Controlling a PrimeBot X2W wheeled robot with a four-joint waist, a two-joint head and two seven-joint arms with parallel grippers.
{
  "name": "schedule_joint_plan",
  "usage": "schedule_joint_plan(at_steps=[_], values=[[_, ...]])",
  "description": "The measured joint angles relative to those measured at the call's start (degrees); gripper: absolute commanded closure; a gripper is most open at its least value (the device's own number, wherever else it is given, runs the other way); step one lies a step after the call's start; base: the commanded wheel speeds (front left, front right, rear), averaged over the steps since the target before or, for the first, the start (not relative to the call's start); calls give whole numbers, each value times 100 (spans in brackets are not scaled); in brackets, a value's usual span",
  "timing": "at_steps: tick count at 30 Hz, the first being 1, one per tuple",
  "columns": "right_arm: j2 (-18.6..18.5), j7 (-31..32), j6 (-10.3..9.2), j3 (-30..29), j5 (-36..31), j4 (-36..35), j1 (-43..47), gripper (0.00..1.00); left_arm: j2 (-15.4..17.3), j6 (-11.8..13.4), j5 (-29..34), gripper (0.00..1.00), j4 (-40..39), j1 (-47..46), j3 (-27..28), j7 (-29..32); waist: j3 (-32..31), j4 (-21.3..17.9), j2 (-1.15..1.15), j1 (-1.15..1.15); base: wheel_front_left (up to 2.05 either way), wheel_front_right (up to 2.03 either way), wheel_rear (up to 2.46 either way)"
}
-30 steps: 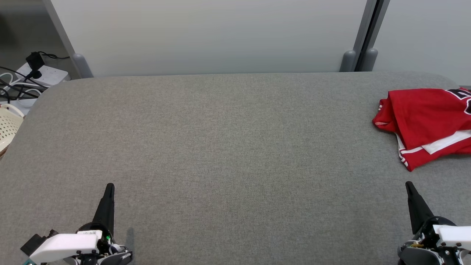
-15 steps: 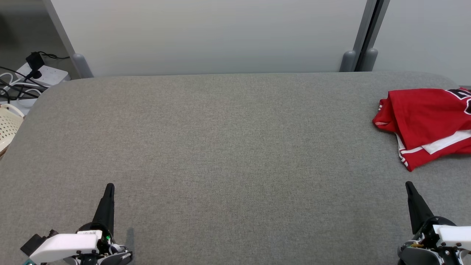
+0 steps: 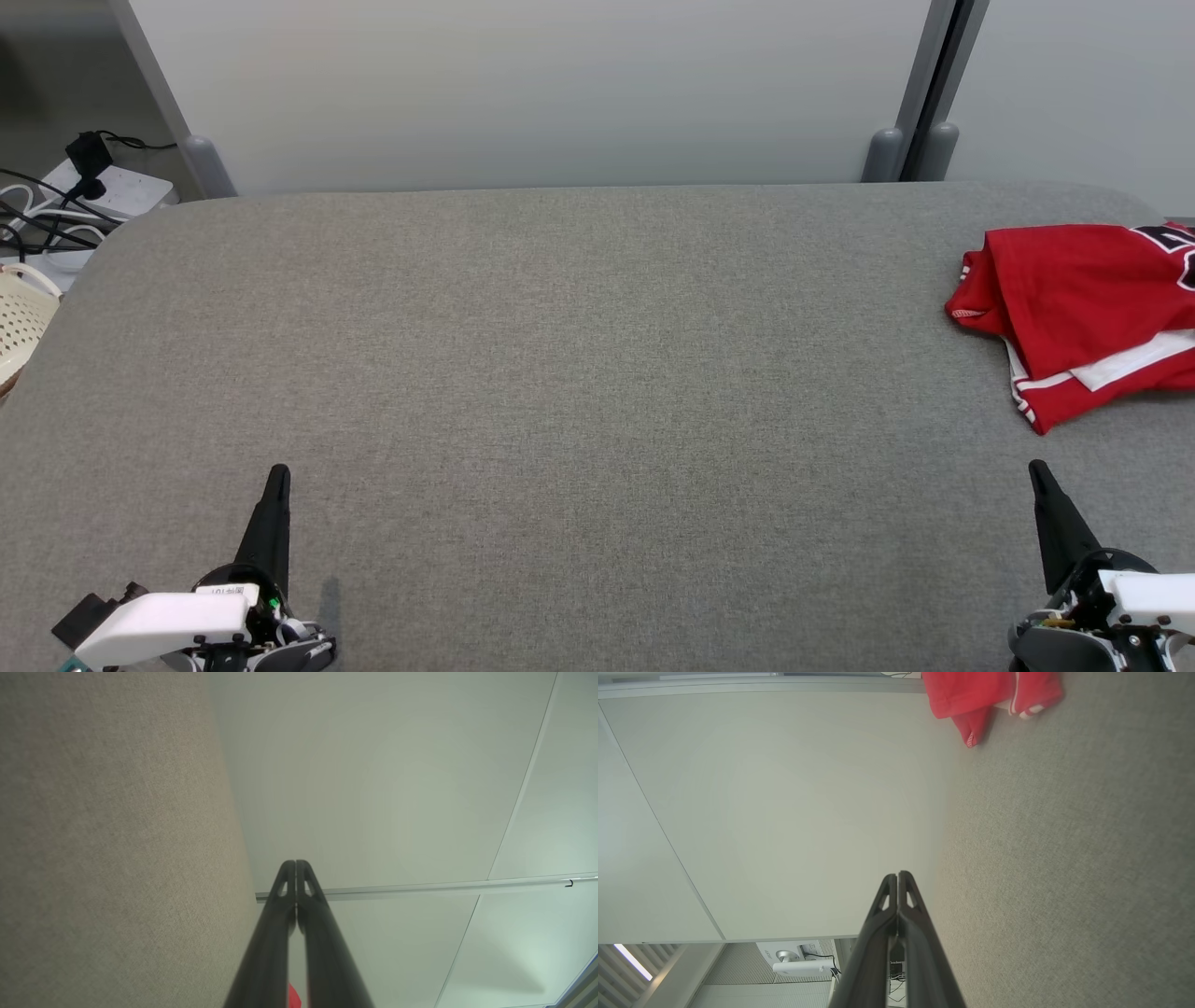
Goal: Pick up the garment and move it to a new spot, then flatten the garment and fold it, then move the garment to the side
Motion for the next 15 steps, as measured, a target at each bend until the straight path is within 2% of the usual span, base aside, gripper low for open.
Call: schedule_joint_plan(at_steps=[15], values=[[1,0,1,-1,0,0,-1,100,-1,0,0,100,0,0,1,0,0,0,0,0,0,0,0]])
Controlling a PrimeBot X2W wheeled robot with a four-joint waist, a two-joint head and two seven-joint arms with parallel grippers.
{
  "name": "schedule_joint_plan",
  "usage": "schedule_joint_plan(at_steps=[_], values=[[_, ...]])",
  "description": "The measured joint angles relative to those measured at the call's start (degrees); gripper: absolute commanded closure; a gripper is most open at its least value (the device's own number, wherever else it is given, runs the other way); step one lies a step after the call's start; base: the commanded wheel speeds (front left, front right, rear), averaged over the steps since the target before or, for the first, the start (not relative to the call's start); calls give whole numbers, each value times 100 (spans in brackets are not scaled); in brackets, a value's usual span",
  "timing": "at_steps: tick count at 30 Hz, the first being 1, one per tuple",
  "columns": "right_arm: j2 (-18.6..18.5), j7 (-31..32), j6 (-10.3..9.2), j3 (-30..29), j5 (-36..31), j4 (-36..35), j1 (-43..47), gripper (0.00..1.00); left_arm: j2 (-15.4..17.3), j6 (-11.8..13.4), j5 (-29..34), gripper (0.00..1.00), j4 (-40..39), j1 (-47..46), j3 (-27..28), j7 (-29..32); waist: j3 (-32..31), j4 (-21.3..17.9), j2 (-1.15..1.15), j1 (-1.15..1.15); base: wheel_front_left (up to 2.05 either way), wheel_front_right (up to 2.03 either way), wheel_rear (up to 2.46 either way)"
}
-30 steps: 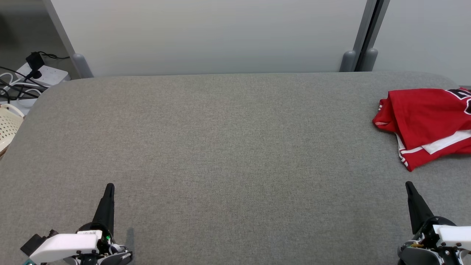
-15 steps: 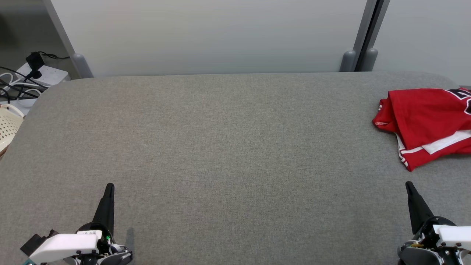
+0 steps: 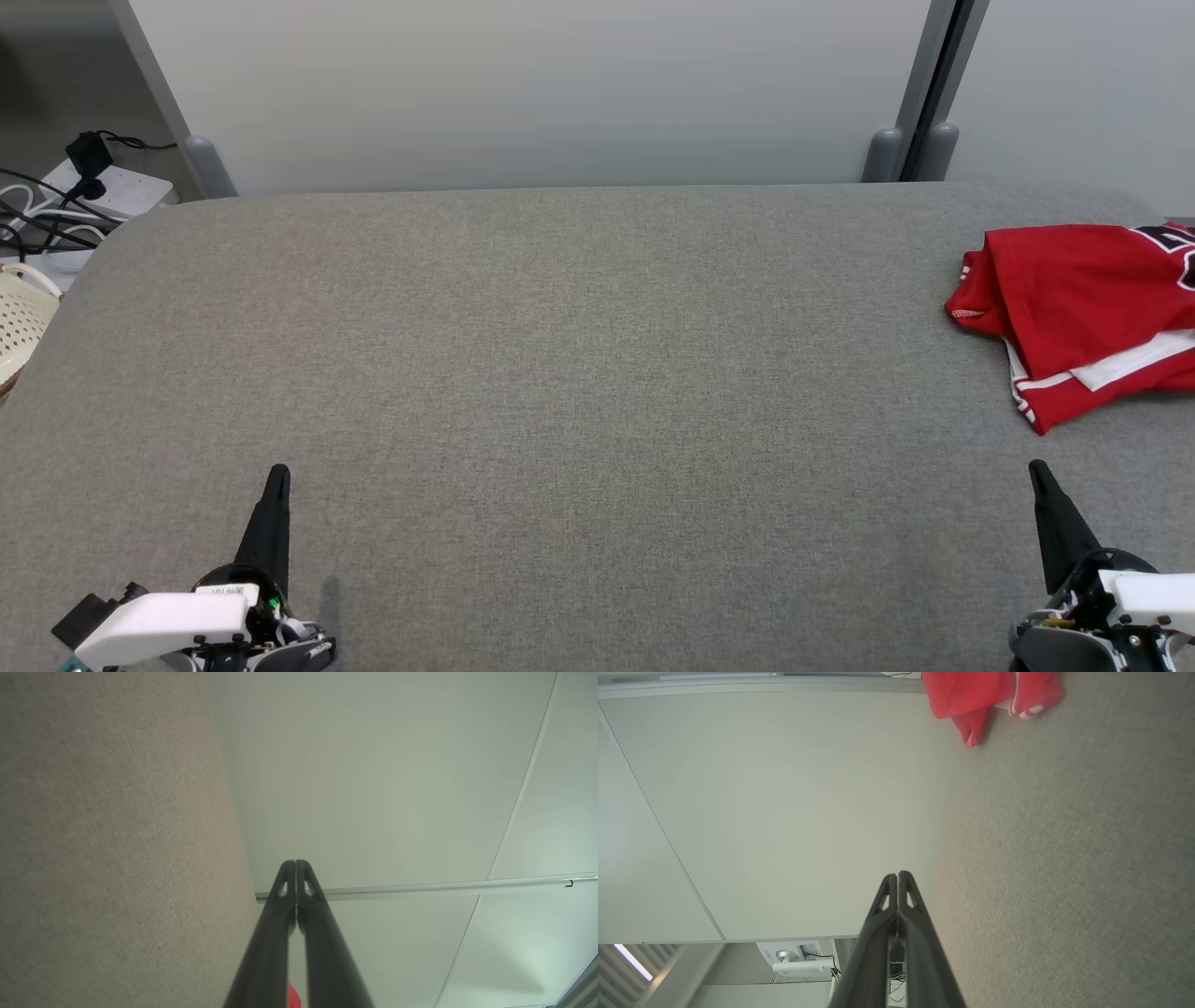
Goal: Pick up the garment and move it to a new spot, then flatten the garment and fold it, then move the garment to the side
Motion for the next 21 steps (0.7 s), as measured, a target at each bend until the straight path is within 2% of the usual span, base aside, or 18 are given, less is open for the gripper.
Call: schedule_joint_plan(at_steps=[21], values=[[1,0,0,-8,0,0,-2,100,0,0,0,100,0,0,2,0,0,0,0,0,0,0,0]])
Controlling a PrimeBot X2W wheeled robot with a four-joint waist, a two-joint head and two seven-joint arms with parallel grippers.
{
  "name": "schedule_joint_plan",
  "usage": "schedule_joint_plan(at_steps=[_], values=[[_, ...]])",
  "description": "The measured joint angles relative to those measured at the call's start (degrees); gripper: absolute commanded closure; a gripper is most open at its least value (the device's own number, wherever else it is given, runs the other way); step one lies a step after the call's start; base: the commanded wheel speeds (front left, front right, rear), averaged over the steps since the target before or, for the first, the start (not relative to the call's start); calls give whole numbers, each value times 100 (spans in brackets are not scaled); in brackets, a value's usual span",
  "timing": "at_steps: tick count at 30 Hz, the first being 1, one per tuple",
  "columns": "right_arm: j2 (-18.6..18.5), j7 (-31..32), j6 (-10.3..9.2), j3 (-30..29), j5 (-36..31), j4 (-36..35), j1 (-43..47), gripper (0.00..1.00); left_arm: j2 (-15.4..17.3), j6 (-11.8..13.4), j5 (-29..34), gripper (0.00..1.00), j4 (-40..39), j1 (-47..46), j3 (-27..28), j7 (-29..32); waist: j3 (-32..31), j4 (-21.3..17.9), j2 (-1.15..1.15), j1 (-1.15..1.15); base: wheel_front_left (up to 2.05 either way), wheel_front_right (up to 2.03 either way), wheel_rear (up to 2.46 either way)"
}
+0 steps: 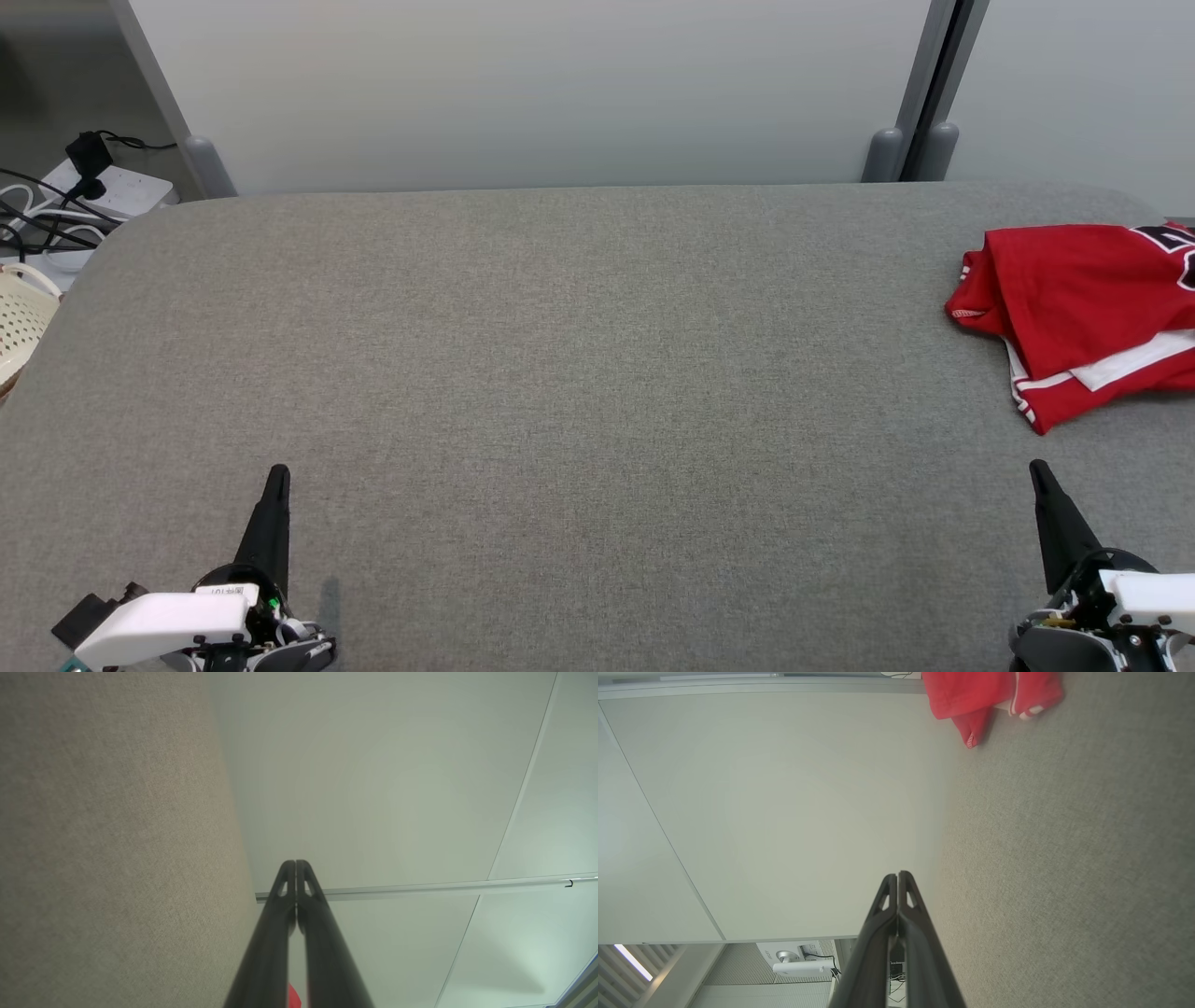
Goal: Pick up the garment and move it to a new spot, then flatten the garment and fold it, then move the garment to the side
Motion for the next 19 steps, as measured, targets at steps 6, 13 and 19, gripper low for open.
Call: schedule_joint_plan(at_steps=[6,13,19], values=[[0,0,0,-1,0,0,0,100,0,0,0,100,0,0,1,0,0,0,0,0,0,0,0],[0,0,-1,-1,0,0,-1,100,0,0,0,100,0,0,1,0,0,0,0,0,0,0,0],[0,0,-1,-2,-1,0,-2,100,0,0,0,100,0,0,1,0,0,0,0,0,0,0,0]])
